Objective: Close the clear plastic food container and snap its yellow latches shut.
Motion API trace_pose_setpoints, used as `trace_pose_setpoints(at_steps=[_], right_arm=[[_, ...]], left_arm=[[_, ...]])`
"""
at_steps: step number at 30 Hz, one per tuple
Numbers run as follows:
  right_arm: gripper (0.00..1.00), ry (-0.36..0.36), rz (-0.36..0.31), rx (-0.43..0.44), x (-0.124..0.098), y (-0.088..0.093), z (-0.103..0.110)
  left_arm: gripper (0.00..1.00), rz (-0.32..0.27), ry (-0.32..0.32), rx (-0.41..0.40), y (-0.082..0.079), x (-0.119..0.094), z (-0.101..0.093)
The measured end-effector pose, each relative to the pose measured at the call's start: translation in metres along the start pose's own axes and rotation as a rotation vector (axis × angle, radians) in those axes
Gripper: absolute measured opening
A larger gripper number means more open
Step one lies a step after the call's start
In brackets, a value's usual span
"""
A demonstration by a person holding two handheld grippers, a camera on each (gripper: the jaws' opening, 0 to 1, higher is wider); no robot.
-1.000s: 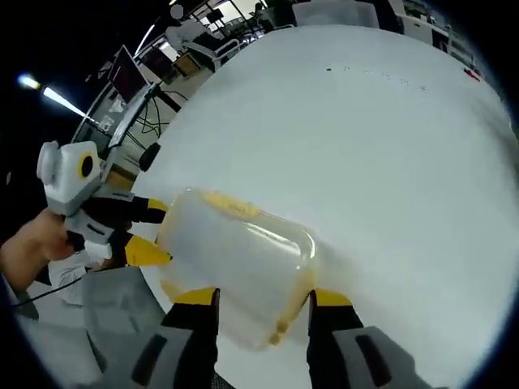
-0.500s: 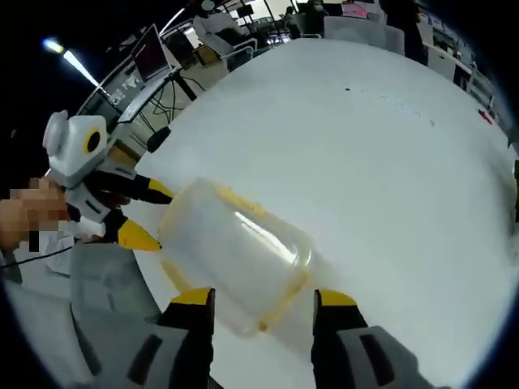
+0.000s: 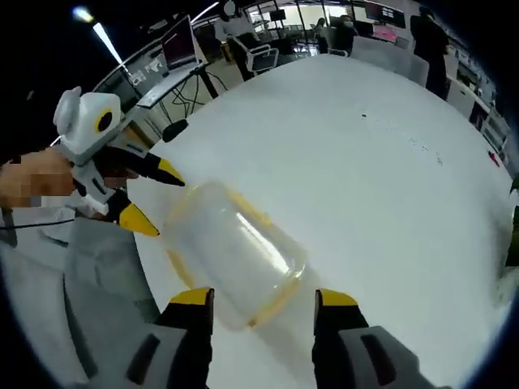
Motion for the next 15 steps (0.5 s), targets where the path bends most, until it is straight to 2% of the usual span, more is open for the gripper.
trace_pose_setpoints(at_steps=[1,2,7,10,13,15], right_arm=[[0.51,-0.018,-0.021,-0.031,0.000,-0.002,0.001],[0.52,-0.015,-0.021,-0.024,0.000,-0.001,0.001],[0.49,-0.035,-0.071,-0.123,-0.002,-0.009,0.006],[0.48,-0.061,-0.128,-0.246,-0.002,-0.017,0.014],[0.43,-0.068,-0.161,-0.341,-0.003,-0.022,0.021],[0.43,-0.071,-0.169,-0.385,-0.001,-0.022,0.025]], left_arm=[[0.50,0.000,0.000,0.005,0.000,0.000,0.000],[0.51,-0.001,-0.006,0.022,-0.001,0.000,0.001],[0.51,-0.018,-0.018,0.089,-0.006,-0.004,0.004],[0.51,-0.026,-0.029,0.192,-0.011,-0.005,0.004],[0.48,-0.086,-0.013,0.261,-0.019,-0.006,0.001],[0.50,-0.102,-0.008,0.257,-0.022,-0.005,-0.001]])
Point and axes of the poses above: the point that each gripper's makers call its tool centre point, and the gripper's own axes: x roughly forward along the fingers, z roughly to its left, y roughly out of its underside, the point moved 6 cm from there along -x, roughly backward along the fingers, and after that the axes turned 8 degrees about x, right-handed, at the moved point
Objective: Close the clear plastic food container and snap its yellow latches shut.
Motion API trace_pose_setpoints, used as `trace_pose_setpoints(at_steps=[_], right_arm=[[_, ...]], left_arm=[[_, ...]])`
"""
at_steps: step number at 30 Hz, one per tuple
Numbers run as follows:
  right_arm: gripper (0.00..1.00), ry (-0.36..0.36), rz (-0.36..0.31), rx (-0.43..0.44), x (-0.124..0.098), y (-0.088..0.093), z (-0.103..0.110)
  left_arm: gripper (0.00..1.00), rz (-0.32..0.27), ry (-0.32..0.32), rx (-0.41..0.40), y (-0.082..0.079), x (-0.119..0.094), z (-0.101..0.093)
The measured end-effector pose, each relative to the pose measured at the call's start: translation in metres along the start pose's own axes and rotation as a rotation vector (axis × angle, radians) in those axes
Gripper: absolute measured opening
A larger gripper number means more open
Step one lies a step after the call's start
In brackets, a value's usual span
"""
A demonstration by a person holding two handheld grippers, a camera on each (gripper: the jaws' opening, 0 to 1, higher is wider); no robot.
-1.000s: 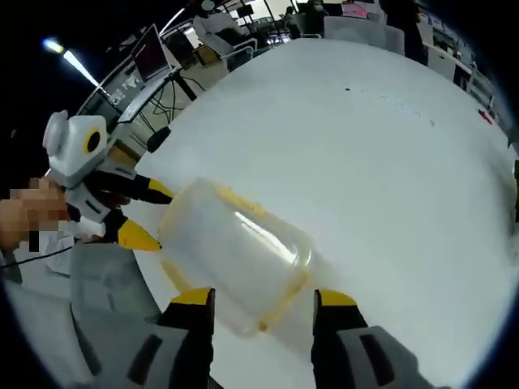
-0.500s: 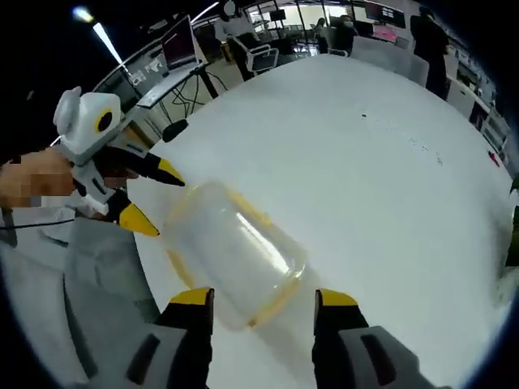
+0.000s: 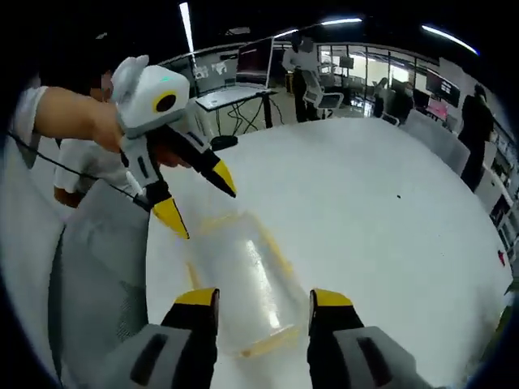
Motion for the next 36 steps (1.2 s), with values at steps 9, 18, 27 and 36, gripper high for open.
trace_pose_setpoints(at_steps=[9,18,27,36], right_arm=[[0.42,-0.049,-0.009,-0.107,0.008,-0.004,0.010],[0.43,-0.097,-0.035,-0.179,0.008,-0.007,0.013],[0.42,-0.139,-0.013,-0.298,0.018,-0.006,0.023],[0.39,-0.151,0.018,-0.339,0.028,-0.006,0.021]], left_arm=[[0.55,-0.073,0.047,0.167,-0.014,0.008,-0.014],[0.54,-0.115,0.089,0.316,-0.025,0.013,-0.021],[0.45,-0.130,0.085,0.477,-0.032,0.019,-0.016],[0.40,-0.107,0.152,0.505,-0.026,0.032,-0.026]])
Point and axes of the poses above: the point that each gripper's makers call its tool centre point, and the gripper's own axes: x roughly forward along the fingers, z roughly to its left, y roughly out of its underside, the point moved 6 cm from there along -x, roughly backward along the fingers, and after that the axes turned 8 degrees about x, right-handed, at the moved point
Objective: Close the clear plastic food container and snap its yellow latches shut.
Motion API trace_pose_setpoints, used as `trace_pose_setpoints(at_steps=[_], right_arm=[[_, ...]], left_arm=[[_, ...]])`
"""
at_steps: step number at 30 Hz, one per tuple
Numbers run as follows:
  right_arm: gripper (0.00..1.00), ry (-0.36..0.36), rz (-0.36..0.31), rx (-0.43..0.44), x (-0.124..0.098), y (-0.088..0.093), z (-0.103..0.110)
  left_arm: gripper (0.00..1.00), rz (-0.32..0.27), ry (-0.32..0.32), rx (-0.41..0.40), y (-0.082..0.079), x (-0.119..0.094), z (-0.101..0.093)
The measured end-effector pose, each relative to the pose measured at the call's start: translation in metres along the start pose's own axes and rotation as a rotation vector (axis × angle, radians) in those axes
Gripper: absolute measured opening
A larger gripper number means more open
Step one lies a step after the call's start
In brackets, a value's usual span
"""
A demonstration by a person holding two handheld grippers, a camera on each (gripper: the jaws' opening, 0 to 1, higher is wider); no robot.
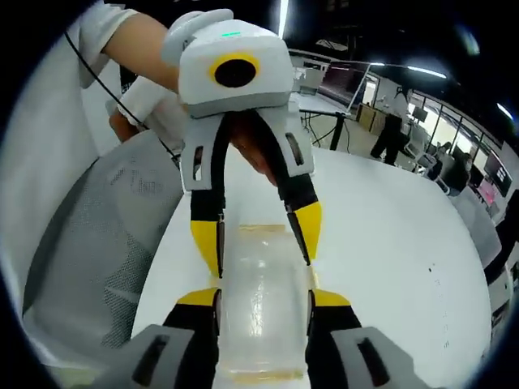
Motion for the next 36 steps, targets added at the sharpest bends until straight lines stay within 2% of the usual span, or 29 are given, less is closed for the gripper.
trace_pose_setpoints(at_steps=[6,16,19,23,29,36], right_arm=[[0.39,-0.015,0.014,-0.007,0.004,0.001,0.000],[0.39,-0.034,0.052,-0.024,0.010,0.008,-0.005],[0.39,-0.034,0.057,-0.033,0.011,0.009,-0.006],[0.40,-0.036,0.061,-0.031,0.013,0.009,-0.010],[0.43,-0.046,0.069,-0.017,0.016,0.011,-0.014],[0.48,-0.057,0.082,-0.009,0.019,0.011,-0.018]], left_arm=[[0.39,-0.012,0.039,-0.015,-0.001,0.005,-0.004],[0.41,-0.023,0.028,-0.067,0.001,0.008,-0.007],[0.43,0.003,0.039,-0.048,0.005,0.012,-0.014],[0.43,-0.001,0.031,-0.050,0.005,0.014,-0.016],[0.48,0.012,0.009,-0.059,0.007,0.015,-0.017],[0.49,0.020,0.010,-0.059,0.011,0.015,-0.022]])
Point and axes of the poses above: the point that each gripper's makers call its tool centre point, and the gripper's own axes: x roughly forward along the fingers, z roughly to its left, y roughly out of its underside, the point moved 6 cm from there along -x, roughly backward along the fingers, and after that the axes turned 8 degrees about x, right-handed, at the moved point
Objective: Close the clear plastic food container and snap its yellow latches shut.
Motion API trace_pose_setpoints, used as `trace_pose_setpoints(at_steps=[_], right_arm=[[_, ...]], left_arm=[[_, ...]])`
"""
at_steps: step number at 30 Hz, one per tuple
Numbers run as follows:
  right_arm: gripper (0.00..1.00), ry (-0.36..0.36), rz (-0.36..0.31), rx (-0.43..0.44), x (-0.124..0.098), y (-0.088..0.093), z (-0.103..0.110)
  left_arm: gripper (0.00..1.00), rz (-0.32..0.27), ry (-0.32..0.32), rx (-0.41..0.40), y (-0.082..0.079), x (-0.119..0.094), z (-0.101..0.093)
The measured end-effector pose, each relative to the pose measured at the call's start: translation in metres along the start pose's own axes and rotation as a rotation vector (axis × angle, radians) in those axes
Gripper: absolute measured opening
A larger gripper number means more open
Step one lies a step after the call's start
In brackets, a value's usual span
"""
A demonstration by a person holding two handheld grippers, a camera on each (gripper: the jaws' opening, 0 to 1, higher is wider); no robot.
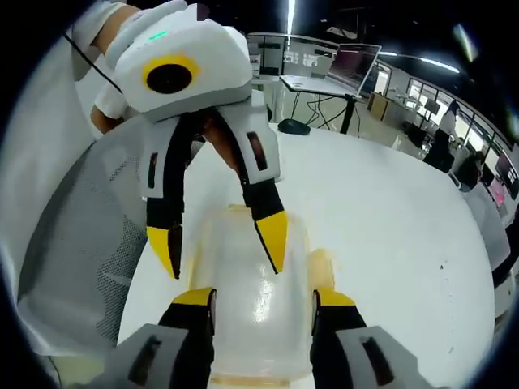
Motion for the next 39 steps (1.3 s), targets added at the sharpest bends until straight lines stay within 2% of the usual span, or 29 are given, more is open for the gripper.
trace_pose_setpoints(at_steps=[8,11,12,15,17,22,27,29,32,39], right_arm=[[0.59,-0.033,0.016,0.044,0.005,0.001,-0.006],[0.63,-0.035,0.047,0.053,0.007,0.005,-0.008],[0.64,-0.040,0.042,0.083,0.007,0.005,-0.008],[0.65,-0.039,0.051,0.058,0.006,0.005,-0.003],[0.66,-0.047,0.055,0.072,0.005,0.005,-0.002],[0.64,-0.041,0.070,0.047,0.003,0.006,0.001],[0.70,-0.046,0.094,0.032,0.003,0.007,0.005],[0.73,-0.064,0.098,0.031,0.004,0.008,0.010],[0.71,-0.043,0.120,-0.006,0.004,0.010,0.009],[0.71,-0.046,0.114,0.025,-0.001,0.009,0.005]], left_arm=[[0.49,0.013,-0.020,0.031,-0.001,-0.001,-0.002],[0.49,0.025,-0.021,0.052,-0.001,-0.001,-0.003],[0.48,0.024,-0.020,0.053,-0.002,-0.001,-0.003],[0.48,0.015,-0.027,0.044,-0.002,-0.005,-0.001],[0.48,0.013,-0.034,0.045,-0.001,-0.008,0.001],[0.49,-0.021,-0.044,0.016,-0.004,-0.015,0.008],[0.45,-0.070,-0.044,-0.004,-0.013,-0.022,0.011],[0.46,-0.046,-0.059,0.011,-0.011,-0.022,0.013],[0.46,-0.037,-0.050,0.006,-0.008,-0.017,0.012],[0.47,-0.012,-0.019,0.063,-0.011,-0.007,0.001]])
Point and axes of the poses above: the point that each gripper's makers call its tool centre point, and the gripper's own axes: x roughly forward along the fingers, z roughly to its left, y roughly out of its underside, the point moved 6 cm from there along -x, roughly backward along the fingers, and after that the axes turned 8 degrees about x, right-handed, at the moved point
